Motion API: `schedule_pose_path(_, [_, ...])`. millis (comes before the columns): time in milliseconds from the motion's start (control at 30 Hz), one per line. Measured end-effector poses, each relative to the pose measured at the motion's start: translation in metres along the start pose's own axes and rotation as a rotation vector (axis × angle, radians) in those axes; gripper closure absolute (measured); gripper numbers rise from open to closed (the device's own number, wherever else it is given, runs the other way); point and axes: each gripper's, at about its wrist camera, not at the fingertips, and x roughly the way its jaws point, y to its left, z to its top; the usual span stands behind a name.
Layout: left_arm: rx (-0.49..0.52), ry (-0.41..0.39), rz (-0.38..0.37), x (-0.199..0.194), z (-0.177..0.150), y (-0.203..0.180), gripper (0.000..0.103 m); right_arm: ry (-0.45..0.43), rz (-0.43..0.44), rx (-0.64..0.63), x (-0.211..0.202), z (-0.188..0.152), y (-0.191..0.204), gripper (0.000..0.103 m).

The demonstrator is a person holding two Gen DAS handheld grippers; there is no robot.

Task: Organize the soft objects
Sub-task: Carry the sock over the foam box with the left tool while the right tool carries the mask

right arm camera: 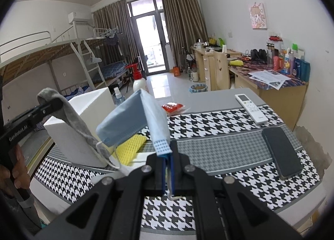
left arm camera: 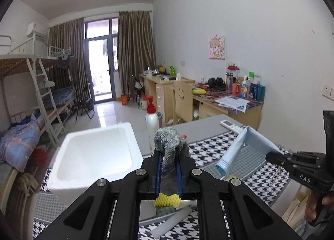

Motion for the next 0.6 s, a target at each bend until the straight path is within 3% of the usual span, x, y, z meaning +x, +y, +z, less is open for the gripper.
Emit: schedule_pose_path(600, [-0.010,-0.047,0.060,0.004,0.027,0.010,0.091,-0.044,-0.005,-0.012,-0.002,0.020,0.003,0.097])
